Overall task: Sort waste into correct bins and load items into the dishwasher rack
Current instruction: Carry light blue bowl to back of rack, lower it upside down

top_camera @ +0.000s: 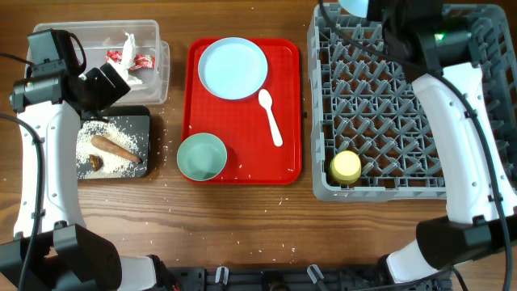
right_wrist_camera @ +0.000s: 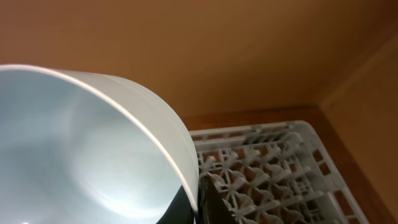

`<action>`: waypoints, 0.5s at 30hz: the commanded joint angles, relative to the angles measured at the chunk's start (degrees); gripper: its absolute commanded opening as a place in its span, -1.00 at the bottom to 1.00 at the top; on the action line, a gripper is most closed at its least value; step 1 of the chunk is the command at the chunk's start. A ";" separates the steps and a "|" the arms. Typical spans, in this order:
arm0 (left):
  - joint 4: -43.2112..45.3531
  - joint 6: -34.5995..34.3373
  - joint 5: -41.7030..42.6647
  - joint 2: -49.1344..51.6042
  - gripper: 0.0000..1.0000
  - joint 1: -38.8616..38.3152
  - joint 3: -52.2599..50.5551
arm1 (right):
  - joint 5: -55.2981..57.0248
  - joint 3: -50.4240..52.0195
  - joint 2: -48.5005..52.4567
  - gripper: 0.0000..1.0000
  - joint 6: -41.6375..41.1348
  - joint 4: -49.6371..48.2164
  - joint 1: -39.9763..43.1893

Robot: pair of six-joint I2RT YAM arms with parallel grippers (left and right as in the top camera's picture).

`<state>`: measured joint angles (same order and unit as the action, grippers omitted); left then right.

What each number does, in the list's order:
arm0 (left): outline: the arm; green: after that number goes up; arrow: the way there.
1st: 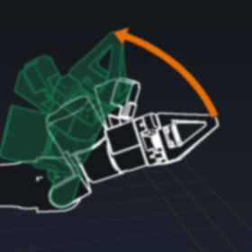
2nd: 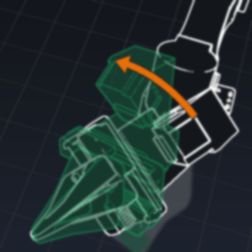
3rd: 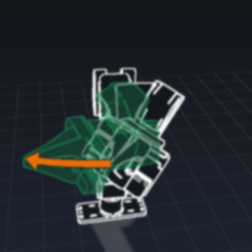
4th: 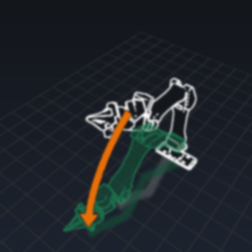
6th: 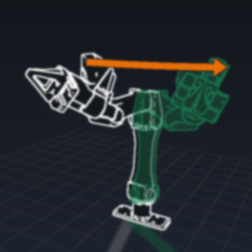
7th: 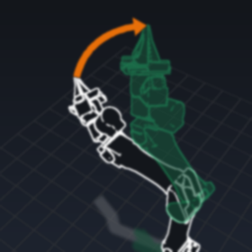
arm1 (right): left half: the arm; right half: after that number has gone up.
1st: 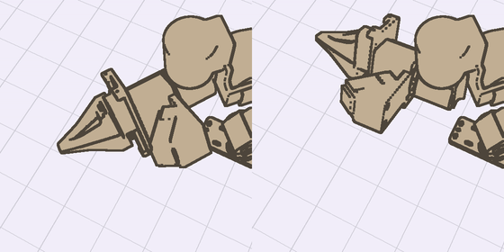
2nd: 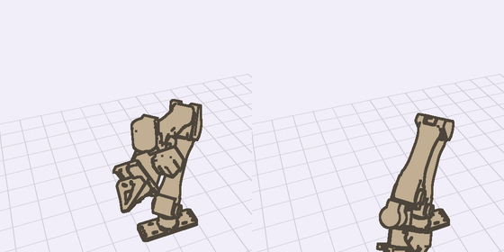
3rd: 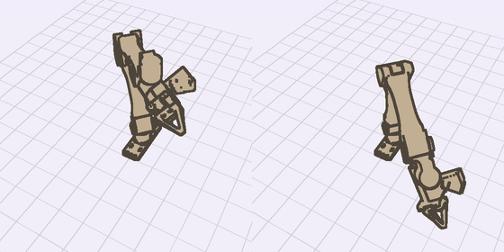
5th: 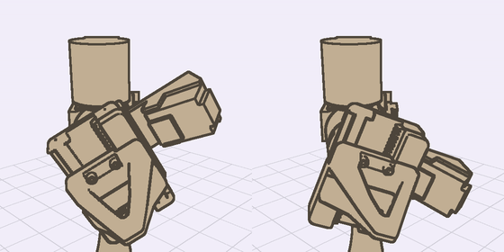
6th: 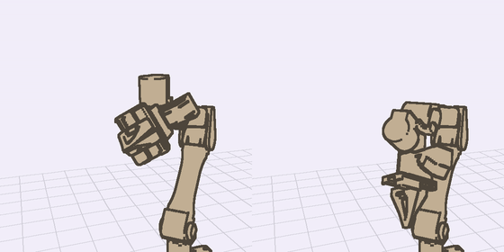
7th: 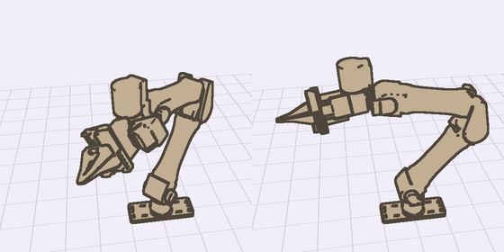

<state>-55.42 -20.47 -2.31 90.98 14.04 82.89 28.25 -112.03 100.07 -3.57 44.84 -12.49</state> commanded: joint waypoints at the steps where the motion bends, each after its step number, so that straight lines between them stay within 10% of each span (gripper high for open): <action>1: 0.11 -0.15 -0.33 0.57 1.00 0.22 0.68 | 5.75 -0.24 6.67 -0.92 1.60 0.81 0.07; 15: 0.11 -0.13 -0.33 0.57 1.00 0.22 0.70 | 26.18 -0.02 26.27 -0.91 17.81 -12.98 -2.67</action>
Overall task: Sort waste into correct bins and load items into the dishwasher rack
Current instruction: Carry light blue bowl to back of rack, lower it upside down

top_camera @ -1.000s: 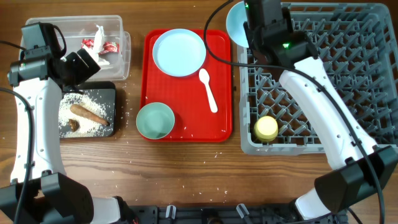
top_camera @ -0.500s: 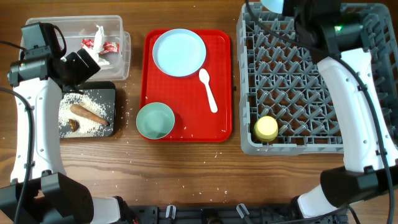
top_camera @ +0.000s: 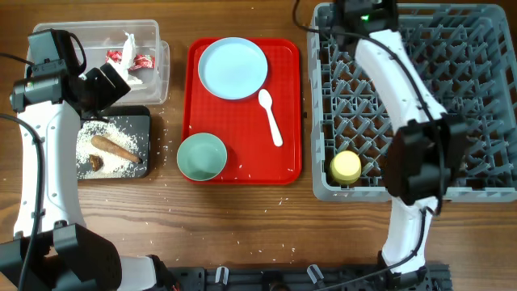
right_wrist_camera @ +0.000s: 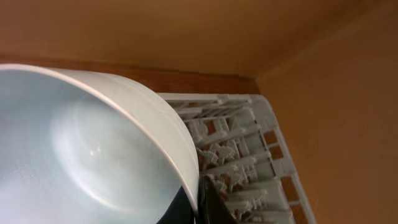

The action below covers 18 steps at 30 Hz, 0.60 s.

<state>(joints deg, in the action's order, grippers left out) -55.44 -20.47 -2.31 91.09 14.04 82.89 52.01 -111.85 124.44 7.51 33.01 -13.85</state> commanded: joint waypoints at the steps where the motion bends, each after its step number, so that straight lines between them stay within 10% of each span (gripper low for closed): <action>1: 0.13 -0.15 -0.33 0.46 0.99 0.22 0.70 | 3.30 -0.20 2.78 -0.91 8.72 -1.68 -1.99; 18: 0.13 -0.13 -0.33 0.46 1.00 0.22 0.68 | 15.65 -0.15 6.62 -0.91 17.79 -1.53 -6.86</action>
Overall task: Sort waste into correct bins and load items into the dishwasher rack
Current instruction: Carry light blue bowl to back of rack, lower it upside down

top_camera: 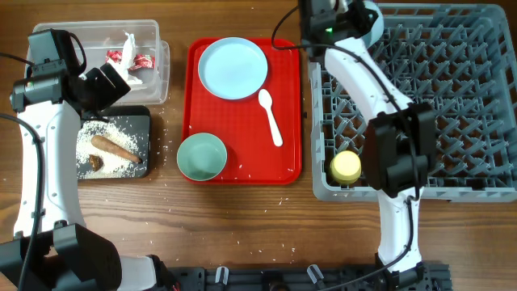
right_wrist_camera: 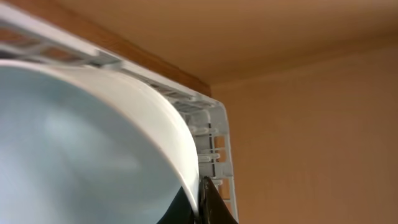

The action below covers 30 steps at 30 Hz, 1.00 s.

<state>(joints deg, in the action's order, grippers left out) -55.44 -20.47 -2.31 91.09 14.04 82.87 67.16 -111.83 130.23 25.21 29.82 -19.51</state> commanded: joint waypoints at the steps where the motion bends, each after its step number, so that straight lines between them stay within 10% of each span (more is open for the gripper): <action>1: 0.13 -0.15 -0.35 0.46 1.00 0.22 0.70 | 0.31 -0.17 0.83 -0.92 0.11 2.12 -1.22; 5: 0.13 -0.15 -0.33 0.46 1.00 0.22 0.72 | 0.31 -0.17 0.83 -0.90 0.13 2.62 -1.29; 17: 0.13 -0.13 -0.35 0.46 1.00 0.22 0.70 | -5.68 -0.17 0.81 0.00 -0.02 4.13 -6.56; 20: 0.13 -0.15 -0.35 0.46 1.00 0.22 0.72 | -5.97 -0.26 0.20 0.38 -10.64 5.11 -6.58; 30: 0.13 -0.15 -0.35 0.46 0.99 0.22 0.72 | -65.20 -0.28 -15.96 0.61 -47.78 14.73 9.51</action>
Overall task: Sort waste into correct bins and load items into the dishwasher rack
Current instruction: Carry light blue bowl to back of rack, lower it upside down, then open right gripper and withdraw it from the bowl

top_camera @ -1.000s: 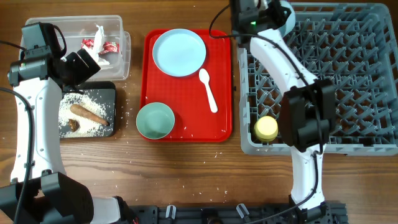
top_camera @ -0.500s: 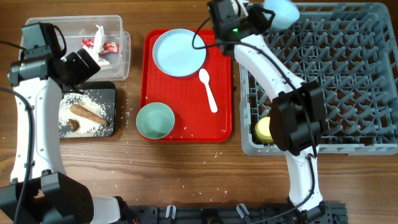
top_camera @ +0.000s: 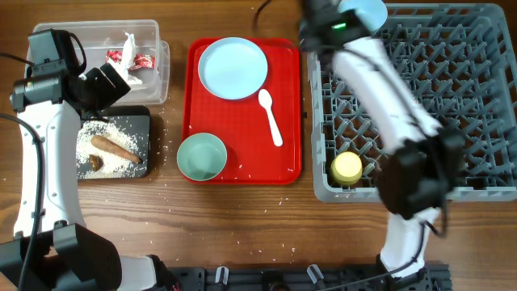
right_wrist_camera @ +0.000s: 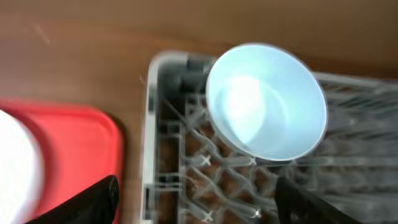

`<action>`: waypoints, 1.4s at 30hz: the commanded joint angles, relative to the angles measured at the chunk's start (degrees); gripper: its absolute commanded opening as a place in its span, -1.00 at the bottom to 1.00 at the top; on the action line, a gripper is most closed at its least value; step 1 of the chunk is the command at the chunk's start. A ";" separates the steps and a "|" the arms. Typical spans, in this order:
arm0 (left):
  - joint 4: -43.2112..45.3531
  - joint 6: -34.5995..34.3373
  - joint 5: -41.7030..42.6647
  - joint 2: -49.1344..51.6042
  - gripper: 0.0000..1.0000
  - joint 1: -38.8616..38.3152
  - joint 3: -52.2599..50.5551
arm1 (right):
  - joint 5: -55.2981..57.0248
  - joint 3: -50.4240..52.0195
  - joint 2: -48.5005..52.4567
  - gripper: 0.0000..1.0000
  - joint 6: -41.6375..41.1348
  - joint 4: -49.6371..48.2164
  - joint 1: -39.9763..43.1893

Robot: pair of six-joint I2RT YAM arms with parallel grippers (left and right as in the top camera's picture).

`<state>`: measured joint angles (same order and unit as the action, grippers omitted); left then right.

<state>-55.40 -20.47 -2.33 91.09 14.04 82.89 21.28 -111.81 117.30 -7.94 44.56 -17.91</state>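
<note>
A light blue bowl [right_wrist_camera: 266, 102] leans among the tines in the far left corner of the grey dishwasher rack [right_wrist_camera: 163, 143], also seen from overhead [top_camera: 363, 11]. My right gripper [right_wrist_camera: 196, 190] hangs open just in front of it, with nothing between its fingers [right_wrist_camera: 99, 200]; overhead its arm [top_camera: 329, 24] is blurred. On the red tray [top_camera: 242, 171] lie a pale blue plate [top_camera: 233, 68], a white spoon [top_camera: 271, 117] and a green bowl [top_camera: 201, 156]. My left gripper [top_camera: 109, 81] hovers by the clear bin [top_camera: 155, 48]; its jaws cannot be made out.
A yellow cup [top_camera: 346, 167] sits in the rack's near left corner. A black tray [top_camera: 141, 117] with white grains and brown food scraps lies below the clear bin, which holds crumpled wrappers [top_camera: 133, 58]. Grains are scattered on the wooden table.
My right gripper was shut on the light blue bowl's rim over the rack's far left corner. Now the bowl rests in that corner and the gripper is open and drawn back. The left arm is unchanged.
My right gripper held the light blue bowl above the rack's far middle, then further left, then at the far left corner. Now the bowl sits in that corner, released. The left arm stayed by the clear bin throughout.
</note>
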 commanded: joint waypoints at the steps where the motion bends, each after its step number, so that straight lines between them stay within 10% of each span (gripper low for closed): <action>1: 0.09 -0.13 -0.31 0.46 1.00 0.22 0.70 | -23.71 0.11 -2.36 0.50 -19.17 0.09 11.41; 6: 0.09 -0.15 -0.33 0.46 1.00 0.22 0.70 | -29.11 2.49 0.39 -0.06 -27.17 -0.61 19.34; 20: 0.09 -0.13 -0.33 0.46 1.00 0.22 0.70 | -28.65 2.56 8.11 -0.22 -28.26 -5.14 19.80; 27: 0.09 -0.13 -0.33 0.46 1.00 0.22 0.70 | -28.20 2.56 8.13 -0.91 -28.00 -6.78 19.80; 42: 0.09 -0.15 -0.31 0.46 1.00 0.22 0.70 | -17.44 2.54 0.72 -0.91 -16.98 -6.21 18.56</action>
<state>-55.44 -20.47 -2.31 91.09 14.04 82.89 -3.57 -109.80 123.94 -27.62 38.04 1.72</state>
